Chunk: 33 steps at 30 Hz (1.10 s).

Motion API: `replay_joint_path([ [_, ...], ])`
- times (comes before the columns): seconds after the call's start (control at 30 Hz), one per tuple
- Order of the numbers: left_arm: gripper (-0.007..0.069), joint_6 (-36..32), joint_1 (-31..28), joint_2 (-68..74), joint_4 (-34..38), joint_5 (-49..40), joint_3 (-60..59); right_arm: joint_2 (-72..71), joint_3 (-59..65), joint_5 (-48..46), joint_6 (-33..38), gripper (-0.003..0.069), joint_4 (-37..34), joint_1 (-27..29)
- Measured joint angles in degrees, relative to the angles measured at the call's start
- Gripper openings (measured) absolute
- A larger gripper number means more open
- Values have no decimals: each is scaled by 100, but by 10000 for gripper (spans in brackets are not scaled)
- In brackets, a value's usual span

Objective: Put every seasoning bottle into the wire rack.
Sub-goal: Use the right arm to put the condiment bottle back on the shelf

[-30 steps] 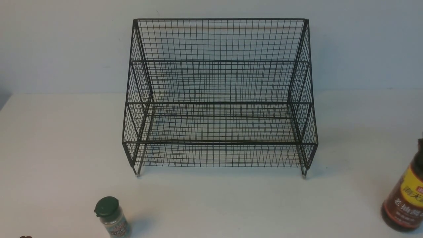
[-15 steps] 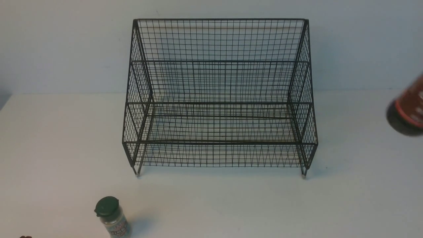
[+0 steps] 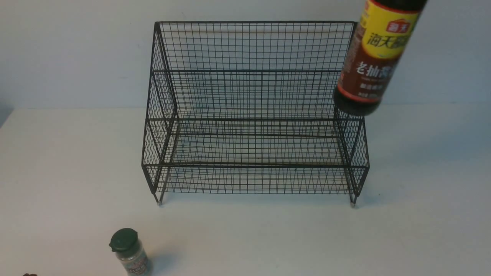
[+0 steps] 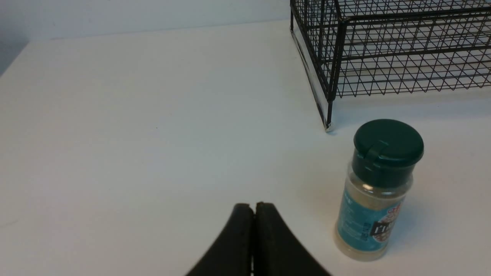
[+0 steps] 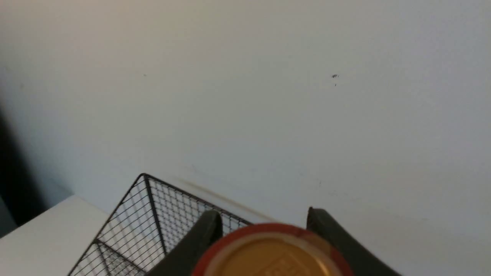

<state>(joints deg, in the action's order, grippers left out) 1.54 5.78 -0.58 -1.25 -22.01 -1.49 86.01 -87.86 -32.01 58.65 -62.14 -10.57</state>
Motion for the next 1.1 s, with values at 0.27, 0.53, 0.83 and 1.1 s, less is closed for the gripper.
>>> replay_joint_path([
  [0.27, -13, 0, 0, 0, 0, 0, 0, 751, -537, 594, 411, 268, -218, -384],
  [0.53, -13, 0, 0, 0, 0, 0, 0, 1299, -600, 655, 662, 268, -234, -405],
  [0.83, -13, 0, 0, 0, 0, 0, 0, 1577, -600, 293, 804, 268, -199, -405],
  [1.1, -13, 0, 0, 0, 0, 0, 0, 1818, -600, 98, 810, 268, -146, -405],
])
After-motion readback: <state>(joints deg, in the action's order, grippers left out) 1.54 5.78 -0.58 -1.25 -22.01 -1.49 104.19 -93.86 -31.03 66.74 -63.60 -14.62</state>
